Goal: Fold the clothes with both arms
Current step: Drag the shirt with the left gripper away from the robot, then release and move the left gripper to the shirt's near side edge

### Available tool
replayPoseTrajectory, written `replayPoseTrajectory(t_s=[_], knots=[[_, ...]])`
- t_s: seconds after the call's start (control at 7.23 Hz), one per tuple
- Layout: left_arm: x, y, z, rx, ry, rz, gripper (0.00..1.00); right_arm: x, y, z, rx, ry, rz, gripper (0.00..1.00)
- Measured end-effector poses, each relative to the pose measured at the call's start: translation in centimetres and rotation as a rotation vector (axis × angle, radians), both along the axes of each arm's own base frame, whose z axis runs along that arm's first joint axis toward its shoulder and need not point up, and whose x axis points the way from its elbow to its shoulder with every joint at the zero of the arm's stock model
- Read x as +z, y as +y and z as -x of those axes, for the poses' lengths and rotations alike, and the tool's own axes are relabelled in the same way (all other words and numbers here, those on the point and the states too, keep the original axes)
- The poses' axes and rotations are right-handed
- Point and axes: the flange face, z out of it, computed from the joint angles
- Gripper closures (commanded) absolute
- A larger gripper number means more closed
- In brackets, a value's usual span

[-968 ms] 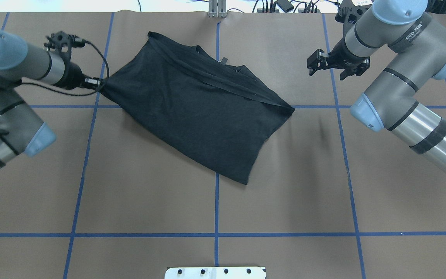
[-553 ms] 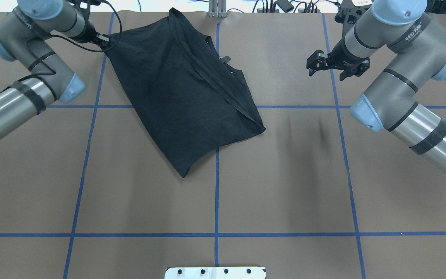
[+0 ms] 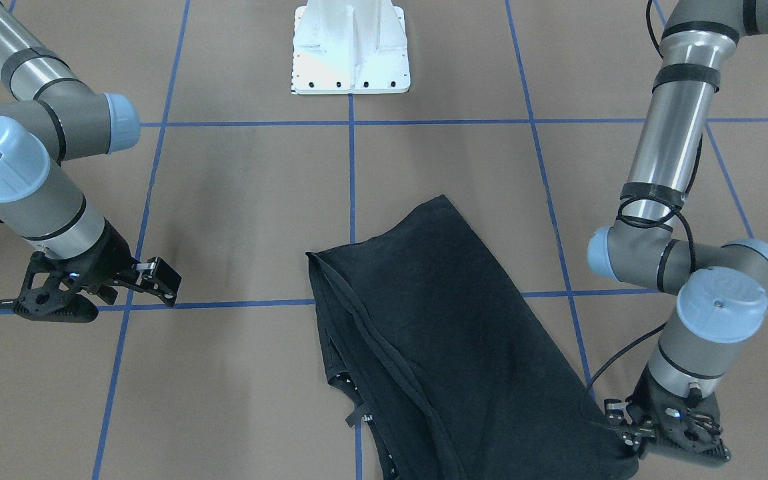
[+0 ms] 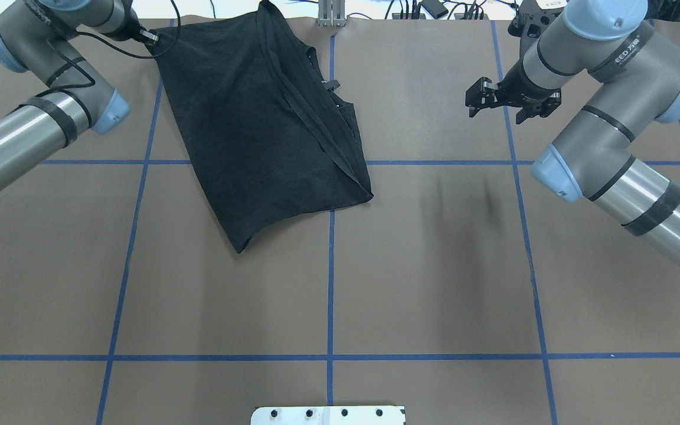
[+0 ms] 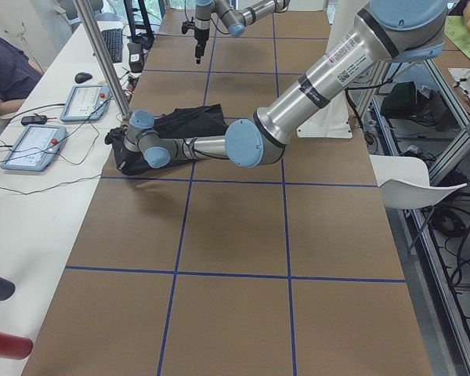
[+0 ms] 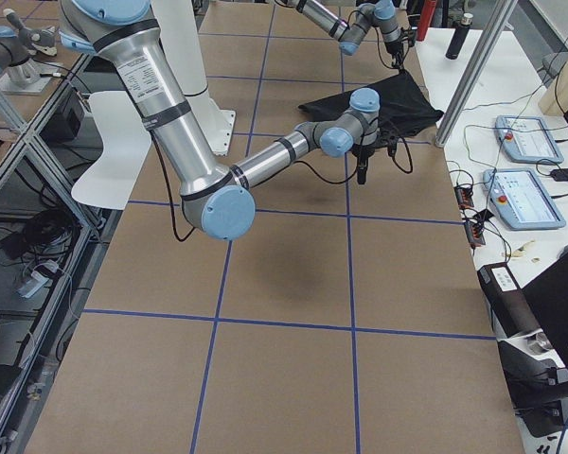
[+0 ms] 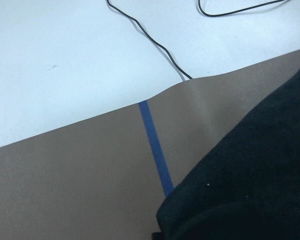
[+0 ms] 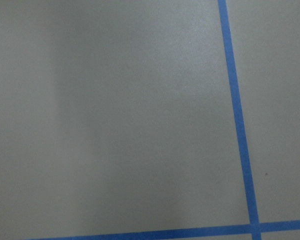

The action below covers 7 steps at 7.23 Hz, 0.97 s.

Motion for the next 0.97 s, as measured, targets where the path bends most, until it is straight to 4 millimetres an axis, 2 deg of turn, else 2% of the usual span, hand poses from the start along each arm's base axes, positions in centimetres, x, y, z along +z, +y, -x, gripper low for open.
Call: replayPoseTrajectory(t_s=[0.14,0.41,0.69,0.83,0.97], knots=[[-1.0,-0.1,1.5,0.029,0.024,-0.023,0.0,-0.2,0.0,0.1,-0.002,-0.002,-0.003,0.01],[-0.9,1.7,3.8,0.089,0.106,-0.011,0.0,-0.6,0.1,0.6,-0.008,-0.005,-0.007,0.01],[-1.0,5.7,4.6,0.064,0.219,0.035,0.0,-0.7,0.3,0.9,-0.012,-0.005,-0.008,0.01],[-1.4,8.3,4.1,0.053,0.299,0.092,0.0,-0.7,0.3,1.0,-0.012,-0.005,-0.008,0.01],[-1.7,11.8,2.8,0.047,0.373,0.153,0.0,-0.8,0.4,1.1,-0.013,-0.006,-0.008,0.01]])
